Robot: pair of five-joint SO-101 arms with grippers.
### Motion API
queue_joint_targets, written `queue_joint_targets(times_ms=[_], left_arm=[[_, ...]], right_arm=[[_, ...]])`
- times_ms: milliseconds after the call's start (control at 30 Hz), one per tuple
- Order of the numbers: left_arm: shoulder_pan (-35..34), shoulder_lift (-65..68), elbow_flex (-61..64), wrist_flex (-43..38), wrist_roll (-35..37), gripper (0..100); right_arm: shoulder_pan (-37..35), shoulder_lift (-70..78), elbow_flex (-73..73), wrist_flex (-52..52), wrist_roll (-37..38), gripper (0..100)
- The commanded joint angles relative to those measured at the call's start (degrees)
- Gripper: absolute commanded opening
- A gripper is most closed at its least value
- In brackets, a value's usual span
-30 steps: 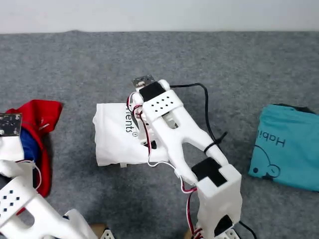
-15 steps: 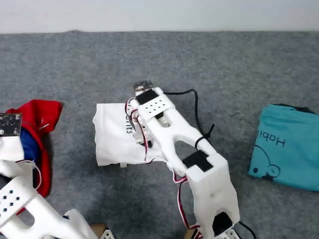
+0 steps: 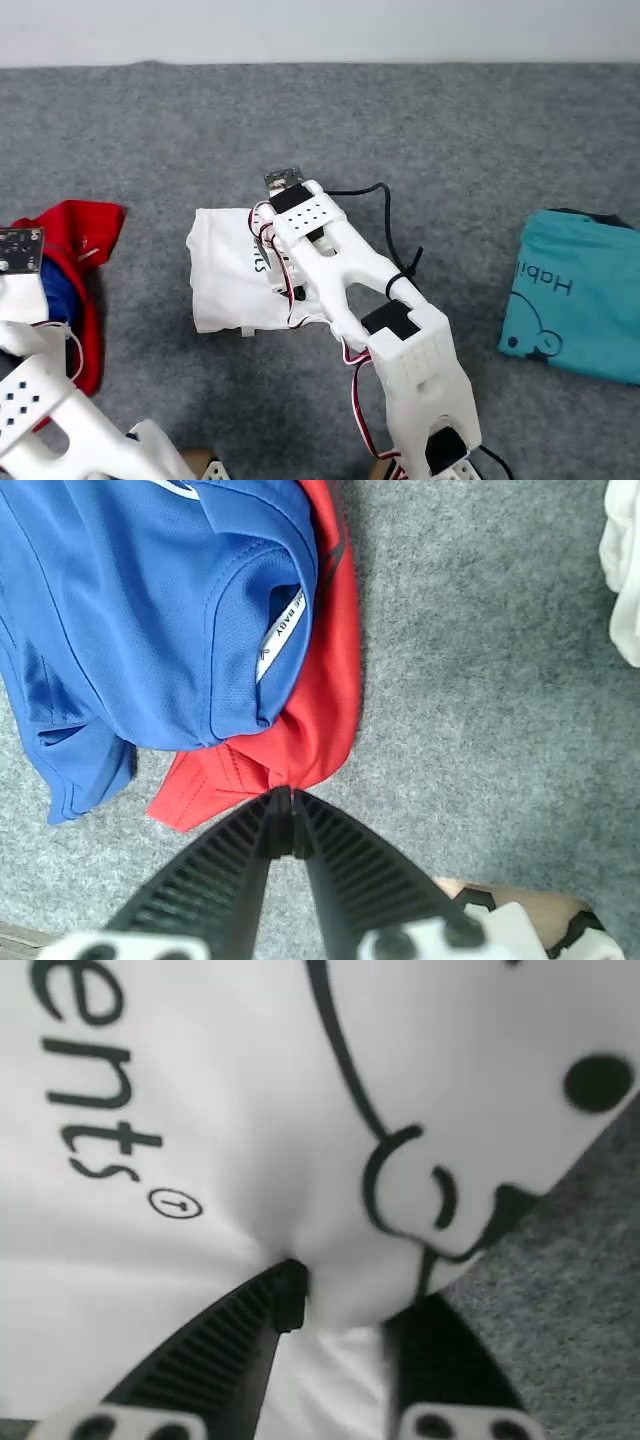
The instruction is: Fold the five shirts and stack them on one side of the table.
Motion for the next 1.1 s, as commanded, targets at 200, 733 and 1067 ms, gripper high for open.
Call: queue_joint_targets(times_ms=[200,733,1067], left_arm=[[0.3,-1.3,-0.2,0.5,-0.4,0],[0.3,-1.3,-0.2,0.5,-0.4,0],[0.3,-1.3,-0.2,3.0,-0.4,0]], right_arm=[[0.2,-0.5,-3.0,11.3,6.9,0.9],[25.8,-16.1,-4.9,14.7,59.9,0.9],[26.7,-9.1,-12.0,-7.2,80.4,0.9]])
